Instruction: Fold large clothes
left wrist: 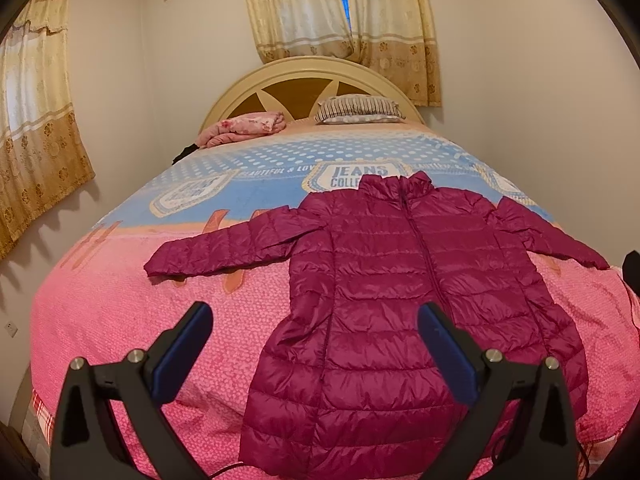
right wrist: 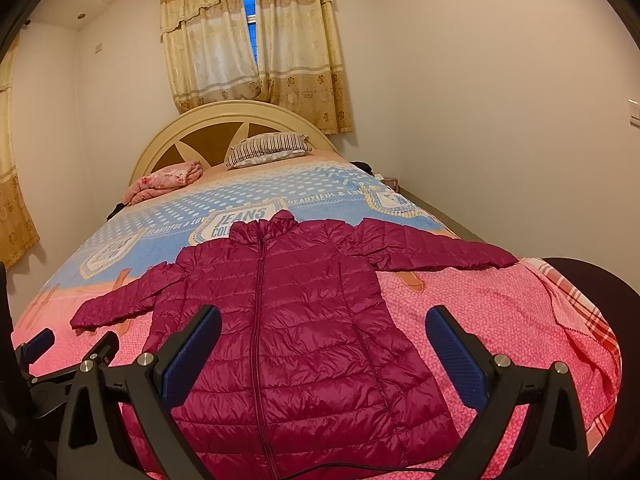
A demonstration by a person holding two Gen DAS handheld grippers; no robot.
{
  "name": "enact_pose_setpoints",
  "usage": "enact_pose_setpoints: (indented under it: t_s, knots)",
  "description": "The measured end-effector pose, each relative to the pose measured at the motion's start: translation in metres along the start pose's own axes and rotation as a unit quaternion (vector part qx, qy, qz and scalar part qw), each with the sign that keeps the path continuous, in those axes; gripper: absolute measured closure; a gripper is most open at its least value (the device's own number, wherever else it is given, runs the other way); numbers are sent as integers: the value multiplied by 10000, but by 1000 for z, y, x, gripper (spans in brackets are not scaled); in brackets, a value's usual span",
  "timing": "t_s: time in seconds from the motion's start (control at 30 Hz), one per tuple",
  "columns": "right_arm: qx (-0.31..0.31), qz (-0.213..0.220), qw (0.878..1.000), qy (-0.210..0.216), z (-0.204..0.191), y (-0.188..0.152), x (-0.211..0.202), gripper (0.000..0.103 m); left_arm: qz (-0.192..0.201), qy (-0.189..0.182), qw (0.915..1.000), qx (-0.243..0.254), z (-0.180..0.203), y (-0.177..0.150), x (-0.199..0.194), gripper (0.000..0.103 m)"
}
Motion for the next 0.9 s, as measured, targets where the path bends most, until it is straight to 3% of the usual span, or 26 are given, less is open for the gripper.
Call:
enact_pose_setpoints:
  t_s: [0.43,0.7,0.9]
  knots:
    - [-56,-13,10000,-45,-1,-1,-1,1,-20,-96,9999,-39,3,-2,-2,0]
    - [-179,34,9989,-421,2,-3,0,1,53,-215,9998,24,6,-1,-12,0]
    - [-125,-53,9989,-450,7,-2,1,1,27,-233,9997,45,8,0,-12,0]
Point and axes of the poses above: each gripper's, at about its wrist camera, not at the fingertips, and x roughly the way its jaws point, z to its right, y to its top, the point moved 1 cm from there along x, roughly the way its jaws point, and after that the axes turned 5 degrees about x, right-handed, at the moved point
